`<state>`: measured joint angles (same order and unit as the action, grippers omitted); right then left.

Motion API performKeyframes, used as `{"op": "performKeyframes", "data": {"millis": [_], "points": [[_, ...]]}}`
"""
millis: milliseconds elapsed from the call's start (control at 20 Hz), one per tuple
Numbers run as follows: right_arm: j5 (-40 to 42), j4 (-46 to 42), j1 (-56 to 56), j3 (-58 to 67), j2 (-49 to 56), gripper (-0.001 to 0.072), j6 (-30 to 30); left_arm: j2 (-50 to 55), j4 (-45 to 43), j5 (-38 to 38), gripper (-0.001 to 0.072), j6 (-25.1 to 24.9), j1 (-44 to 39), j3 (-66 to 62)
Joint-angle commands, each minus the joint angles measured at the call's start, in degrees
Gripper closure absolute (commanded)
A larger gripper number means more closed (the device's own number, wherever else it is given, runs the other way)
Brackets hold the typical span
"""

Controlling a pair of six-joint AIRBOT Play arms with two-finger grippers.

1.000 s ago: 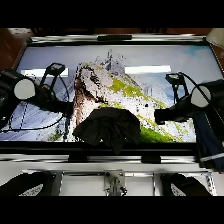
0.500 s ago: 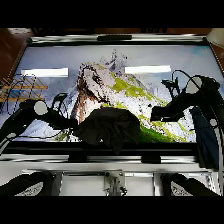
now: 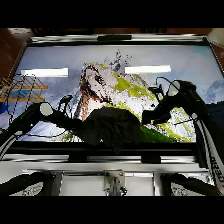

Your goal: Fold the shirts.

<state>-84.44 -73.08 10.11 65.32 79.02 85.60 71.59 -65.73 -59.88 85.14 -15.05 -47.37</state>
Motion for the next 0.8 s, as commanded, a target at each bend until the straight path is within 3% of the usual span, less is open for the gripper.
{"op": "performKeyframes", "data": {"millis": [0,200,550,750], "points": [[5.14,6.62,2.60,-3.30,3.67,0.0081,-1.79,0.20,0.85,0.92,0.0658,-0.50,0.02,0.07],[10.12,7.02,4.00,-8.81,5.55,0.0081,-2.40,0.00,0.46,-0.81,0.0672,-0.52,0.28,-1.29],[8.87,7.50,1.55,-9.09,7.08,0.0081,-3.32,-0.04,-0.24,-1.18,0.0672,-0.50,0.26,-2.95],[10.69,13.44,1.55,-9.09,11.34,0.0081,-0.96,-0.04,-0.24,-1.22,0.0672,-0.50,0.26,-2.95]]}}
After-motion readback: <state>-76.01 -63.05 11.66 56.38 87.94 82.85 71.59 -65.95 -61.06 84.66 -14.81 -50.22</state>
